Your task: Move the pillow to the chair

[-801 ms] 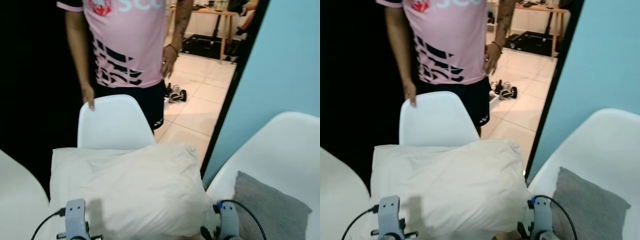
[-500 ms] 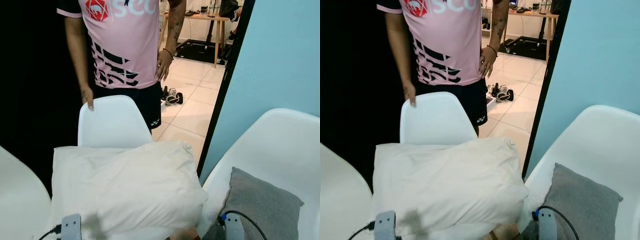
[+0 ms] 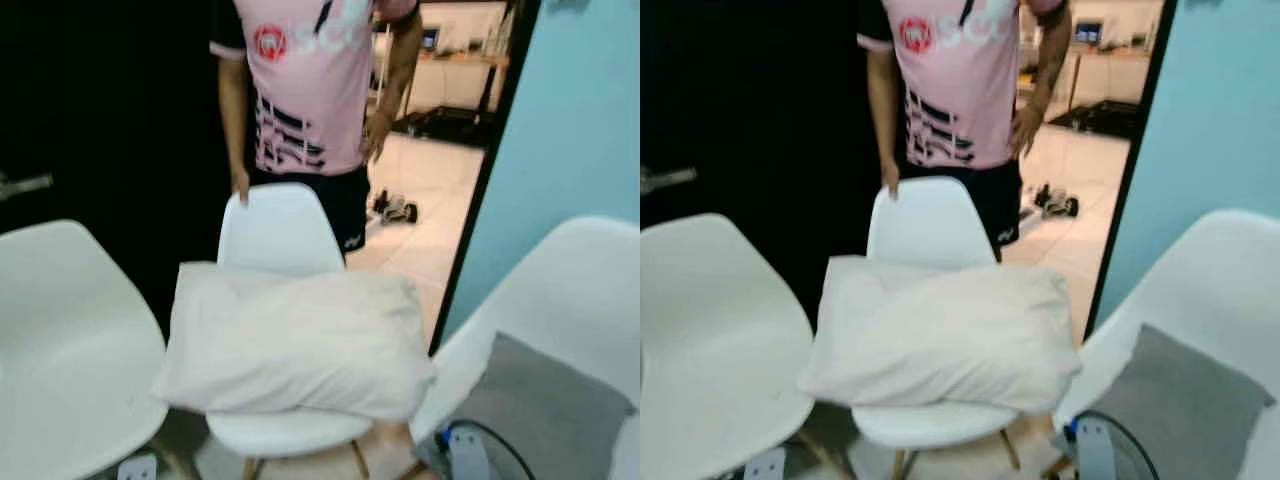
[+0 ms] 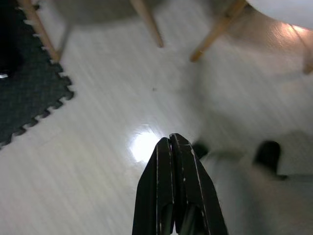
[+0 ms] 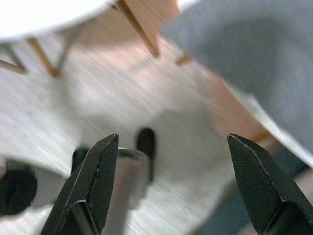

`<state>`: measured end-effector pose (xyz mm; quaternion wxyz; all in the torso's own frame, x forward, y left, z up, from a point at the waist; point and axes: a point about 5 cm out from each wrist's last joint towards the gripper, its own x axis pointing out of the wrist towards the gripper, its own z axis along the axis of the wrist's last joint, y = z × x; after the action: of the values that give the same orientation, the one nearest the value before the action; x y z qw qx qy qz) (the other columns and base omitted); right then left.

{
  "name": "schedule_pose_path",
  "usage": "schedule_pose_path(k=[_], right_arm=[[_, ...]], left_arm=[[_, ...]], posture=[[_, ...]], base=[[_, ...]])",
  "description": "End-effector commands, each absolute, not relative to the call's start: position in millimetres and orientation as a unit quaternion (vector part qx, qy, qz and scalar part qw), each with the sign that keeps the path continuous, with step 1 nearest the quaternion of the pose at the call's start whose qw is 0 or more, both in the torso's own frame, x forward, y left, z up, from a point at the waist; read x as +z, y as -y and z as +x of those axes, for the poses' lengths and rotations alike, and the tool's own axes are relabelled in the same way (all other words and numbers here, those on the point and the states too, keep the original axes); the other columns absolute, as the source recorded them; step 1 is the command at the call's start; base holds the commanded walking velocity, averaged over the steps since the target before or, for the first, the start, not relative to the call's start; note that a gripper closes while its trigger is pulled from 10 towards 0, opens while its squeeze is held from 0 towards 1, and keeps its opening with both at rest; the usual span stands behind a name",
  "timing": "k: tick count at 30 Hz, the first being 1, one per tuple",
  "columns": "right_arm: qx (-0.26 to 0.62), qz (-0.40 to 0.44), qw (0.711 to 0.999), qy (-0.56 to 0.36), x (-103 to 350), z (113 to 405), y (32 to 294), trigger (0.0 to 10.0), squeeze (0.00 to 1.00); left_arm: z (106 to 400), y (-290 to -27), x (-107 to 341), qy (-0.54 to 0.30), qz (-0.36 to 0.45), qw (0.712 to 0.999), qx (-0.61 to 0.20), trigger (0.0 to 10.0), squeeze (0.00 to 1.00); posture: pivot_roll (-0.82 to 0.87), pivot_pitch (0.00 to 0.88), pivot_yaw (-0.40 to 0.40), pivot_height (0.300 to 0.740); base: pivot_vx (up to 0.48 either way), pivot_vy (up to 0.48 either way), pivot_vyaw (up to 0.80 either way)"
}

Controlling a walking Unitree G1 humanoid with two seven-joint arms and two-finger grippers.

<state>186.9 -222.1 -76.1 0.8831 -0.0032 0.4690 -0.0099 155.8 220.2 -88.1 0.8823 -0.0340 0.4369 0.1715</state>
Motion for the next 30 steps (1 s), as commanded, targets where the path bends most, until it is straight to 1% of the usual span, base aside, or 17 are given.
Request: schedule_pose_path(k=[1,3,5,6,8,9,10,11,12,13,16,17,19,23,25,30], right_arm=[[0.002,0.0,0.888,-0.461,-74.2,192.4,217.1,10.0,0.0],[0.003,0.003,0.891,-0.455,-72.4,195.9,216.3,10.0,0.0],[0.013,0.006,0.904,-0.426,-62.9,213.9,211.7,10.0,0.0],[0.013,0.006,0.904,-0.426,-62.9,213.9,211.7,10.0,0.0],[0.02,0.008,0.916,-0.4,-53.5,229.6,208.0,10.0,0.0],[0.022,0.015,0.926,-0.376,-45.1,242.0,205.8,10.0,0.0],[0.022,0.015,0.926,-0.376,-45.1,242.0,205.8,10.0,0.0],[0.024,0.019,0.932,-0.361,-39.4,249.9,204.4,10.0,0.0],[0.023,0.026,0.942,-0.334,-29.0,263.2,202.7,10.0,0.0],[0.023,0.026,0.942,-0.334,-29.0,263.2,202.7,10.0,0.0],[0.017,0.051,0.96,-0.276,-4.0,291.2,200.1,10.0,0.0],[0.017,0.051,0.96,-0.276,-4.0,291.2,200.1,10.0,0.0],[0.013,0.064,0.968,-0.243,11.7,306.3,199.8,10.0,0.0],[0.006,0.077,0.973,-0.219,23.6,316.9,200.0,10.0,0.0],[-0.002,0.064,0.976,-0.21,30.2,322.4,201.6,10.0,0.0],[-0.017,0.039,0.974,-0.221,26.7,319.2,206.6,10.0,0.0]], left_arm=[[163.2,-224.0,-83.8,-0.422,-0.033,0.889,0.173,10.0,0.0],[164.4,-224.0,-83.3,-0.42,-0.034,0.89,0.174,10.0,0.0],[168.2,-223.8,-81.6,-0.414,-0.036,0.893,0.173,10.0,0.0],[168.2,-223.8,-81.6,-0.414,-0.036,0.893,0.173,10.0,0.0],[171.5,-223.8,-80.1,-0.41,-0.036,0.895,0.171,10.0,0.0],[174.5,-223.9,-78.6,-0.405,-0.036,0.898,0.17,10.0,0.0],[174.5,-223.9,-78.6,-0.405,-0.036,0.898,0.17,10.0,0.0],[176.6,-223.9,-77.5,-0.401,-0.035,0.9,0.168,10.0,0.0],[180.0,-224.2,-75.8,-0.396,-0.036,0.902,0.167,10.0,0.0],[180.0,-224.2,-75.8,-0.396,-0.036,0.902,0.167,10.0,0.0],[189.3,-223.9,-70.8,-0.38,-0.033,0.91,0.163,10.0,0.0],[189.3,-223.9,-70.8,-0.38,-0.033,0.91,0.163,10.0,0.0],[196.8,-223.1,-66.5,-0.366,-0.03,0.917,0.156,10.0,0.0],[203.2,-221.9,-62.7,-0.353,-0.028,0.923,0.148,10.0,0.0],[208.2,-218.4,-60.3,-0.345,-0.027,0.929,0.131,10.0,0.0],[207.0,-214.1,-61.9,-0.349,-0.021,0.93,0.116,10.0,0.0]], posture=[[0.13,0.0,-0.014,0.74],[0.13,0.0,-0.014,0.74],[0.13,0.0,-0.012,0.74],[0.13,0.0,-0.012,0.74],[0.12,0.0,-0.01,0.74],[0.12,0.0,-0.009,0.74],[0.12,0.0,-0.009,0.74],[0.12,0.0,-0.009,0.74],[0.12,0.0,-0.006,0.74],[0.12,0.0,-0.006,0.74],[0.11,0.0,-0.005,0.74],[0.11,0.0,-0.005,0.74],[0.11,0.0,-0.007,0.74],[0.11,0.0,-0.008,0.74],[0.11,0.0,-0.008,0.74],[0.1,0.0,-0.004,0.74]], base=[[-0.375,0.0,-0.76],[-0.375,0.0,-0.76],[-0.375,0.0,-0.76],[-0.375,0.0,-0.76],[-0.375,0.0,-0.76],[-0.368,0.0,-0.76],[-0.368,0.0,-0.76],[-0.368,0.0,-0.76],[-0.352,0.0,-0.76],[-0.352,0.0,-0.76],[-0.326,0.0,-0.76],[-0.304,0.0,-0.76],[-0.146,0.0,-0.76],[0.0,0.0,-0.75],[0.0,0.0,-0.75],[0.0,0.0,-0.75]])
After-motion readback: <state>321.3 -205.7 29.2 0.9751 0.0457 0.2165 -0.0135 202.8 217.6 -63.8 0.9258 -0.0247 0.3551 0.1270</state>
